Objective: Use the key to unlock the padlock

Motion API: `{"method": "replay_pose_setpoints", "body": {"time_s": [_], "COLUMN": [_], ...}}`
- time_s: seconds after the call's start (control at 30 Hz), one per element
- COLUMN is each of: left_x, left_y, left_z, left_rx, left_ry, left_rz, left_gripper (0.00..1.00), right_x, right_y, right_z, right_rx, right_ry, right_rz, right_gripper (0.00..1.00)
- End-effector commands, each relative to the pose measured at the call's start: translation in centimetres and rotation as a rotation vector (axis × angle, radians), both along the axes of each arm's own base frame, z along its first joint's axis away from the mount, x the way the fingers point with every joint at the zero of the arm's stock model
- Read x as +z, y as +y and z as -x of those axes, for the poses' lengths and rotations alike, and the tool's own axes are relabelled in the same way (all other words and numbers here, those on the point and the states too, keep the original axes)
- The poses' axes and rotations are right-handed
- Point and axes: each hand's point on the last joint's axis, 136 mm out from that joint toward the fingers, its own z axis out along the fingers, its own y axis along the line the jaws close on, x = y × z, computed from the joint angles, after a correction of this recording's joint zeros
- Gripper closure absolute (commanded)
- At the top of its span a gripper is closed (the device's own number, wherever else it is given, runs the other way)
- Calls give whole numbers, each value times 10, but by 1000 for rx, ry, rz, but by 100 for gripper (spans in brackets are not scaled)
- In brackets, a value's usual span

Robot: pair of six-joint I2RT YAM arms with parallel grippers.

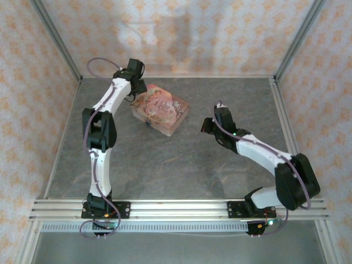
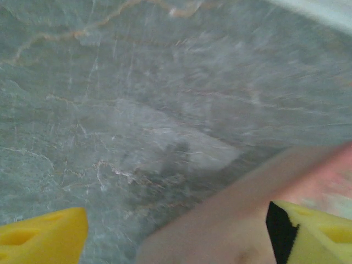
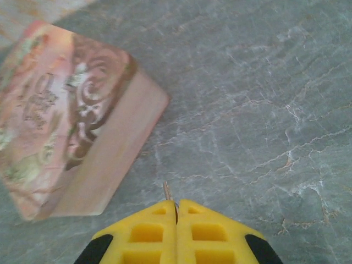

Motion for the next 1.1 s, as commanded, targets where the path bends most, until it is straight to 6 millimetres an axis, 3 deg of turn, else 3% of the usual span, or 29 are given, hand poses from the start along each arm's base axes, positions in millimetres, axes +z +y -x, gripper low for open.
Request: {"method": "replay_pose_setpoints", "body": {"time_s": [0.0, 0.23, 0.53, 0.8, 1.07], "left_x": [-23, -39, -42, -39, -48], "left_y": [13, -6, -49, -86, -111], "left_z": [21, 24, 52, 97, 152], "left_rx": [6, -63, -152, -160, -158], "left_ry": [150, 157, 159, 121, 107], "left_rz": [-5, 71, 114, 191, 236], "left_gripper": [19, 24, 26, 27, 27], "right_x": [-3, -35, -56, -75, -73], "right_y": [-1, 4, 13, -2, -16], "right_z": [-17, -37, -68, -64, -64], "right_rx": [-68, -93, -91, -122, -125], "right_ry": [-6, 53, 94, 132, 130], "right_rz": [16, 62, 101, 134, 198], "right_gripper": [100, 100, 100, 100, 100]}}
